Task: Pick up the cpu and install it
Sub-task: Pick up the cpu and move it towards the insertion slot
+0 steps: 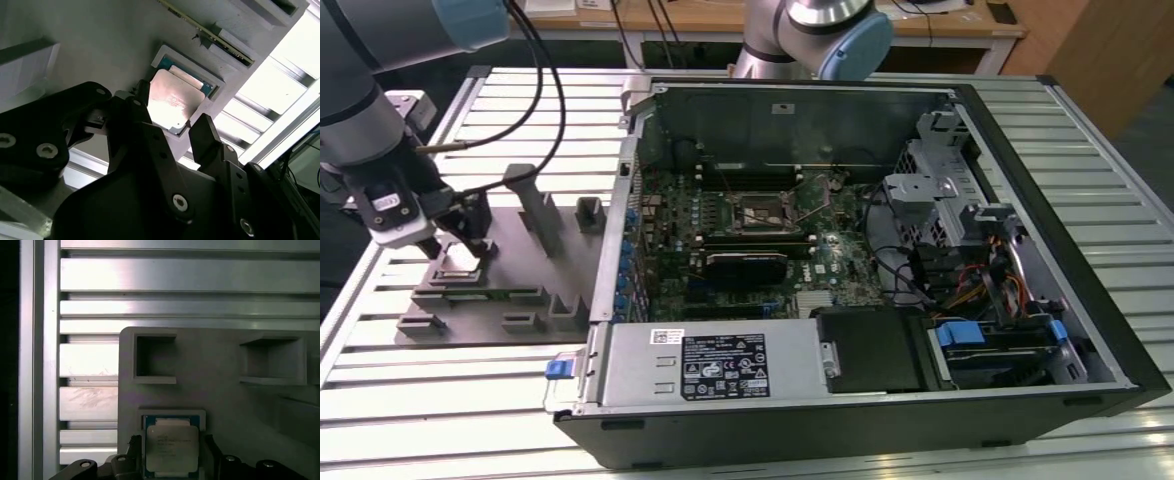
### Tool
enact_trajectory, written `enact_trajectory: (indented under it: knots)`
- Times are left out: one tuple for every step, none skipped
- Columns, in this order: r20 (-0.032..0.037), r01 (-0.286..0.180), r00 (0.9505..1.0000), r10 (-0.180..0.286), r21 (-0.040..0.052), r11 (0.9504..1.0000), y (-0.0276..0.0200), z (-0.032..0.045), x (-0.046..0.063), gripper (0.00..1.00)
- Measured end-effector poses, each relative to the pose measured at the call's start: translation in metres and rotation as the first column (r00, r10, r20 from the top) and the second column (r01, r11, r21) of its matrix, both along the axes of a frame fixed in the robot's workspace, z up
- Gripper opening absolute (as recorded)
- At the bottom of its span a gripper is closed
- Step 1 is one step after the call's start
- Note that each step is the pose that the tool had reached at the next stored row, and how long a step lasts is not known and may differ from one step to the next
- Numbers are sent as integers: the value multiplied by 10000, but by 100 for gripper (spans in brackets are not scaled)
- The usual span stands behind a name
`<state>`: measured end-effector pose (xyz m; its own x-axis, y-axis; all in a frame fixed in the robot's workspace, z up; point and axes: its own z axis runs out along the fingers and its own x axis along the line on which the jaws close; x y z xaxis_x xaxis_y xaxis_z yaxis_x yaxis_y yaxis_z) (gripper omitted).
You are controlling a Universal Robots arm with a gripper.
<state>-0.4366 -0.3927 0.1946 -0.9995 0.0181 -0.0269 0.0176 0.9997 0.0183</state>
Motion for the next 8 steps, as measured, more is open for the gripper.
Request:
enact_trajectory:
  knots:
    - [0, -1, 10000, 1, 0, 10000, 0, -6, -1, 59]
    - [1, -1, 10000, 1, 1, 10000, 0, -11, -1, 59]
    - [0, -3, 10000, 3, 0, 10000, 0, -16, -1, 59]
    - [1, -4, 10000, 4, 0, 10000, -1, -22, -2, 59]
    - [0, -7, 10000, 7, 0, 10000, -3, -27, -2, 59]
    - [0, -11, 10000, 11, 1, 10000, -6, -32, -1, 59]
    - [1, -13, 10000, 13, 1, 10000, -8, -37, -1, 59]
    - [1, -15, 10000, 15, 2, 10000, -12, -41, -1, 59]
